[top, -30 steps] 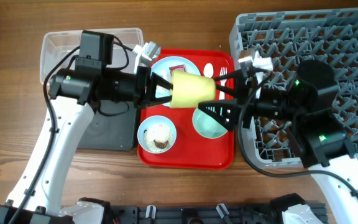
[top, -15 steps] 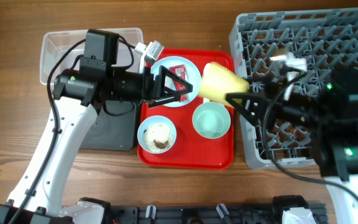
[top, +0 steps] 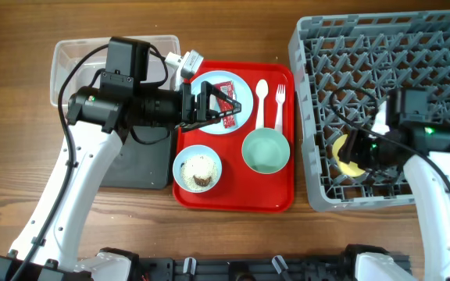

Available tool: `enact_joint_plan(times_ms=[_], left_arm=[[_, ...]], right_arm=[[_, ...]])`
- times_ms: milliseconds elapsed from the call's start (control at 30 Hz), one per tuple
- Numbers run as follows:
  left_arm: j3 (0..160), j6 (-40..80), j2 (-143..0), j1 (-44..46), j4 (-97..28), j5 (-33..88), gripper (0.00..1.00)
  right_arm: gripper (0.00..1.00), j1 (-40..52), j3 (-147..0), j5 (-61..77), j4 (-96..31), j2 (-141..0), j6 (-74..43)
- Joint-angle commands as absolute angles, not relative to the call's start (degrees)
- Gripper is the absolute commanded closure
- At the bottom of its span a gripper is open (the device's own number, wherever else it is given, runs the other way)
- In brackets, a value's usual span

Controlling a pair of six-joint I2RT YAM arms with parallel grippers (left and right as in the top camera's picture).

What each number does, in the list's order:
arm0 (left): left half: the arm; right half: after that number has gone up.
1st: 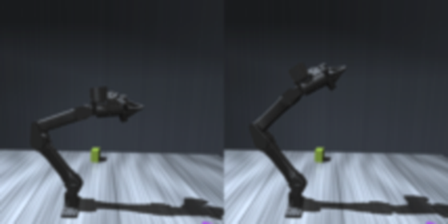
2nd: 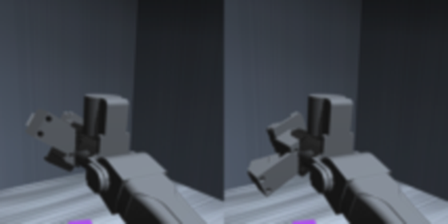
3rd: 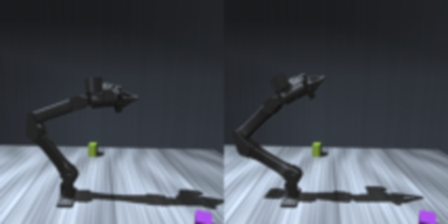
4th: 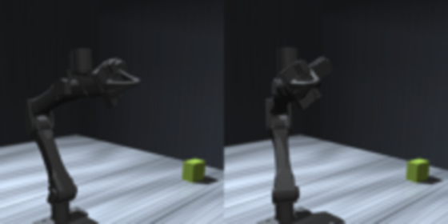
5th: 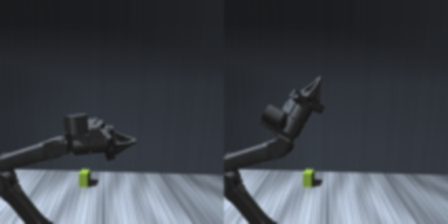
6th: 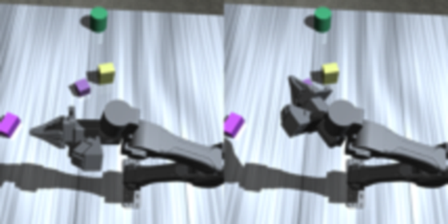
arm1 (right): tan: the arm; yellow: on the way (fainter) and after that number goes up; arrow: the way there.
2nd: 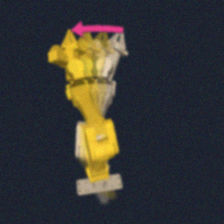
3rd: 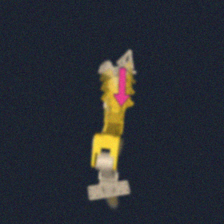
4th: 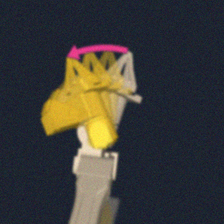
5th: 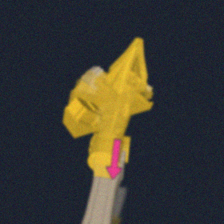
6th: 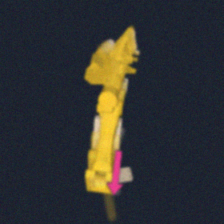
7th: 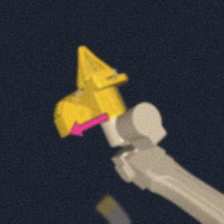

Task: Sort waste into correct bins and load items into the dishwasher rack
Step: 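Carry the yellow cup with the right gripper into the rack, release, then grasp the small light blue bowl of rice with the left gripper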

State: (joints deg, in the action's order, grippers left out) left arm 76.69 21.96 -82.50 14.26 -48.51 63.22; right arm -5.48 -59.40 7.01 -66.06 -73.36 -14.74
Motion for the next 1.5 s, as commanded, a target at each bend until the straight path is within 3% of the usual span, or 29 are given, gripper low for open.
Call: enact_joint_plan(times_ms=[0,67,133,233,267,300,433,500,567,633,667,767,800,867,967,1067,1100,1133,1400,1433,1467], left_arm=[[76.9,21.4,-82.5,14.4,-48.4,63.1,0.00],[76.9,21.2,-82.5,14.4,-49.8,61.6,0.00],[76.9,21.2,-82.5,14.4,-52.8,56.9,0.00],[76.9,21.2,-82.5,14.4,-54.1,55.2,0.00],[76.9,21.2,-82.5,14.4,-54.1,55.2,0.00],[76.9,21.2,-82.5,14.4,-54.1,55.1,0.00],[76.9,21.2,-82.5,14.4,-54.1,54.1,0.00],[76.9,21.2,-82.5,15.0,-56.2,46.7,0.00],[76.6,23.3,-82.7,19.6,-60.7,25.9,0.06],[74.5,27.5,-83.2,25.5,-61.6,10.8,0.10],[72.4,29.7,-83.7,29.2,-60.0,4.9,0.14],[65.9,36.7,-87.4,38.3,-54.7,-9.4,0.25],[64.7,38.6,-88.8,39.6,-54.0,-11.3,0.26],[63.2,39.5,-93.8,41.6,-50.4,-10.8,0.41],[63.2,39.5,-99.9,42.2,-46.5,-9.0,0.52],[63.2,39.4,-104.2,42.3,-45.4,-6.9,0.77],[63.2,39.4,-104.5,42.3,-45.1,-6.9,0.92],[63.2,39.5,-104.3,42.3,-44.9,-6.9,0.96],[63.4,39.5,-95.1,42.2,-48.2,-2.9,0.95],[63.4,39.5,-94.4,42.3,-48.2,-2.5,0.83],[63.4,39.5,-94.2,42.5,-48.2,-2.6,0.64]], right_arm=[[0.20,-4.1,-59.7,7.2,-59.4,-75.6,-13.4],[0.19,-3.3,-61.1,9.2,-58.4,-73.4,-12.7],[0.28,-3.3,-61.9,10.6,-59.0,-71.2,-12.2],[0.32,-3.3,-61.9,13.7,-59.8,-69.3,-11.1],[0.39,-3.3,-61.9,18.1,-59.8,-68.6,-8.5],[0.54,-3.3,-61.9,21.3,-59.8,-67.7,-7.3],[0.72,0.8,-61.9,23.3,-59.4,-66.5,-7.9],[0.70,4.9,-61.9,23.3,-58.1,-66.5,-7.9],[0.64,6.9,-61.9,23.2,-54.0,-66.1,-11.9],[0.41,6.9,-61.9,23.3,-49.9,-65.2,-18.3],[0.35,6.9,-61.9,24.6,-46.9,-64.5,-20.4],[0.30,6.9,-61.9,29.7,-40.1,-63.0,-21.3],[0.30,6.9,-61.9,29.7,-40.1,-62.7,-21.3],[0.30,6.9,-61.9,30.1,-40.7,-62.8,-21.6],[0.30,6.9,-61.9,30.1,-41.5,-62.8,-21.6],[0.30,6.9,-61.9,30.1,-41.8,-62.8,-21.6],[0.30,6.9,-61.9,30.1,-42.0,-62.8,-21.4],[0.30,6.9,-61.9,30.0,-42.1,-62.8,-21.3],[0.29,6.9,-61.9,29.5,-42.5,-62.8,-21.0],[0.29,6.9,-61.9,29.4,-42.5,-62.8,-21.0],[0.29,6.9,-61.9,29.4,-42.5,-62.8,-21.0]])
